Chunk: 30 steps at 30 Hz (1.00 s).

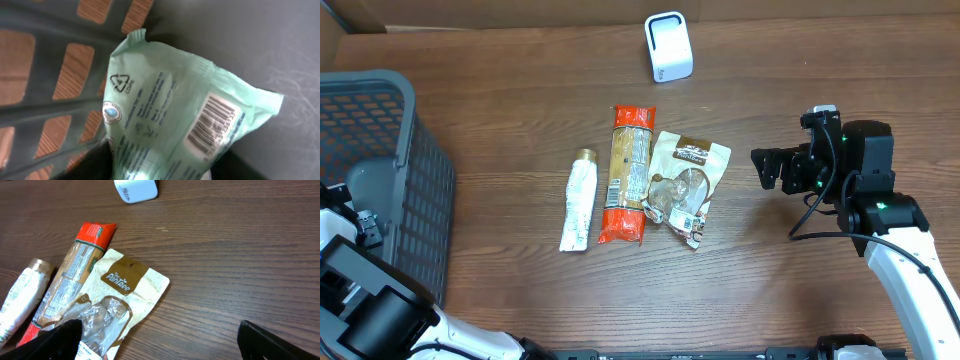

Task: Scan the item barcode
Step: 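Lower the left gripper into the basket and grasp the mint-green packet, then lift the green packet out and lay it left of the tube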

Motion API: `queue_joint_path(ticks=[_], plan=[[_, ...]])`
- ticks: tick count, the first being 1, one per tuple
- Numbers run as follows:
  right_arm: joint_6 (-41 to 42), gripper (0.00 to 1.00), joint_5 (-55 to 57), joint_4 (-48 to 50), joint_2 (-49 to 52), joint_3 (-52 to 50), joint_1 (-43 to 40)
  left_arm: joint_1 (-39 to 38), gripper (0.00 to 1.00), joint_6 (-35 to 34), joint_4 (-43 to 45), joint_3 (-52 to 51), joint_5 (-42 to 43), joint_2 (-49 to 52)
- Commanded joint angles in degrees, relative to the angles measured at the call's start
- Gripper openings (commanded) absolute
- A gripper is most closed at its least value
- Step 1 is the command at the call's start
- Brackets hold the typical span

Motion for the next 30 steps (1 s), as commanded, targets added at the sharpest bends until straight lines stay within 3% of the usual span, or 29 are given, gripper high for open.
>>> queue_joint_path(ticks=[1, 6, 7, 12, 17, 26, 30], plan=[[-0.3, 1.0, -0.3, 0.4, 0.1, 1.4, 0.3, 0.3, 0.33, -3.2, -1.4, -3.3, -1.8, 6.1], [-0.3, 1.0, -0.3, 0.4, 0.1, 1.4, 0.3, -1.6, 0.06, -3.2, -1.3, -3.0, -1.0, 5.8], [-0.3, 1.0, -0.3, 0.4, 0.1, 1.4, 0.3, -2.3, 0.04, -3.2, -1.4, -2.9, -1.0, 5.7], [-0.3, 1.0, -0.3, 0.4, 0.1, 1.4, 0.3, -6.5, 0.04, -4.2, -2.9, -1.7, -1.0, 5.7], [-0.3, 1.0, -0.3, 0.4, 0.1, 1.4, 0.3, -10.2, 0.04, -14.4, -6.1, 2.0, -1.0, 5.7], [-0.3, 1.0, -0.3, 0.4, 0.1, 1.4, 0.3, -12.6, 0.04, -26.0, -22.4, 17.7, -0.7, 5.7], [-0.3, 1.0, -0.3, 0.4, 0.1, 1.4, 0.3, -12.6, 0.04, -28.5, -33.3, 28.9, 6.1, 5.7]])
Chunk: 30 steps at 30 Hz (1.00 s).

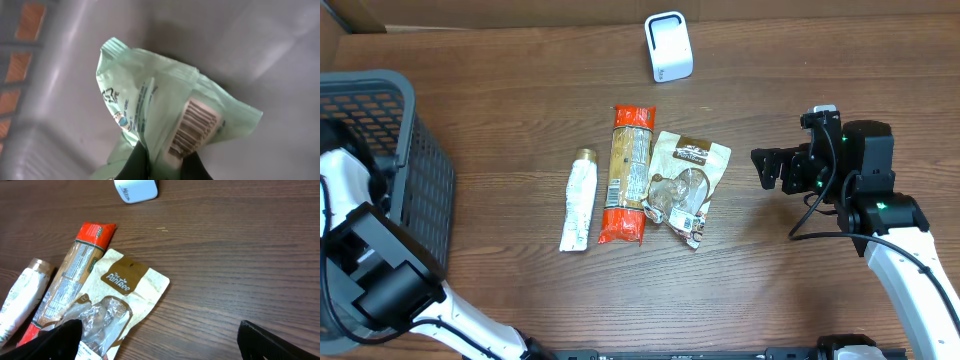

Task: Scan the item barcode
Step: 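Lift the green packet out and lay it left of the tube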

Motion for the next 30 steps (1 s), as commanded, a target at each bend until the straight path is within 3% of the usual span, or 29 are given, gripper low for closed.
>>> queue_joint_path(ticks=[1, 10, 17, 25, 30], plan=[[-0.3, 1.0, -0.3, 0.4, 0.1, 1.4, 0.3, -0.1, 0.04, -4.6, -5.8, 11.5, 8.3, -0.2], [-0.3, 1.0, -0.3, 0.4, 0.1, 1.4, 0.3, -0.4, 0.04, -4.0, -27.8, 37.5, 20.8, -0.5], [-0.3, 1.0, -0.3, 0.4, 0.1, 1.4, 0.3, -1.9, 0.04, 4.8, -36.9, 52.9, 36.5, -5.5], [-0.3, 1.0, -0.3, 0.4, 0.1, 1.4, 0.3, -7.7, 0.04, 5.7, -38.1, 56.9, 48.4, -17.1], [-0.3, 1.0, -0.3, 0.4, 0.1, 1.4, 0.3, -18.2, 0.04, 5.2, -41.7, 56.7, 47.4, -19.2]])
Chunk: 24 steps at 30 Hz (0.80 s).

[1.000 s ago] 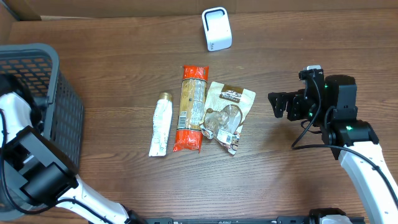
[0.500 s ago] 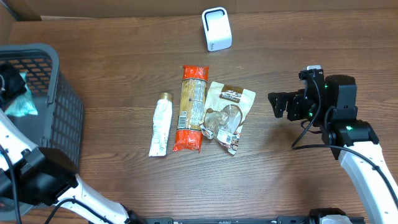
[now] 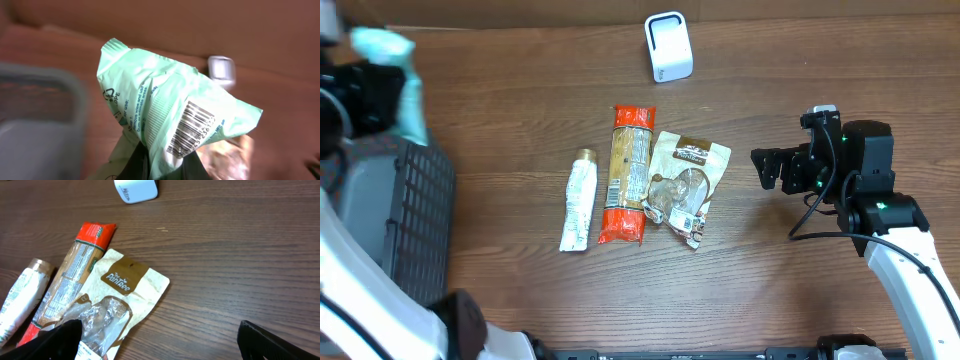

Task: Scan the item barcode
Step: 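Lift the green packet out and lay it left of the tube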

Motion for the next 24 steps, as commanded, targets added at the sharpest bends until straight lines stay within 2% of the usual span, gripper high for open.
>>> queue_joint_path(ticks=[1, 7, 14, 18, 24], plan=[[-0.3, 1.0, -0.3, 0.3, 0.1, 1.4, 0.3, -7.2, 0.04, -0.2, -0.5, -0.7, 1.3, 0.5], [-0.3, 1.0, -0.3, 0.3, 0.1, 1.4, 0.3, -22.6, 0.04, -4.1, 0.8, -9.6, -6.9, 2.1], [-0.3, 1.0, -0.3, 0.3, 0.1, 1.4, 0.3, -35.3, 0.04, -13.6, 11.3, -28.3, -16.8, 3.2], [-0.3, 1.0, -0.3, 0.3, 0.1, 1.4, 0.3, -35.9, 0.04, -18.9, 16.5, -38.4, -25.7, 3.2], [-0.3, 1.0, -0.3, 0.3, 0.1, 1.4, 0.3, -31.3, 0.05, -19.0, 23.6, -50.9, -32.5, 3.2]])
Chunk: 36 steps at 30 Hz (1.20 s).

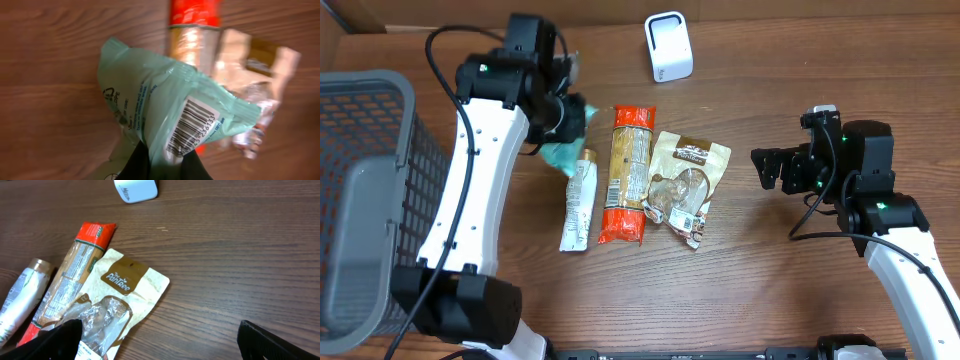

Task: Scan the item barcode
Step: 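Lift the green packet out and lay it left of the tube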

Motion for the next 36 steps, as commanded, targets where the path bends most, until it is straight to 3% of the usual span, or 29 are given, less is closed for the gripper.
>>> queue_joint_path(ticks=[1, 10, 15, 24, 36], plan=[[-0.3, 1.0, -0.3, 0.3, 0.1, 1.4, 0.3, 3.1, 0.05, -2.2, 3.1, -6.0, -7.5, -1.0], [-0.3, 1.0, -0.3, 0.3, 0.1, 1.4, 0.3, 4.1, 0.04, -0.8, 20.3, -27.3, -8.0, -1.0], [-0.3, 1.0, -0.3, 0.3, 0.1, 1.4, 0.3, 4.0, 0.04, -5.8, 30.4, -38.2, -7.9, -1.0], [-0.3, 1.0, -0.3, 0.3, 0.1, 1.4, 0.3, 0.0, 0.04, -9.6, 50.7, -50.2, 2.7, -1.0], [-0.3, 1.0, -0.3, 0.3, 0.1, 1.4, 0.3, -8.0, 0.04, -15.3, 54.5, -50.7, 5.0, -1.0]])
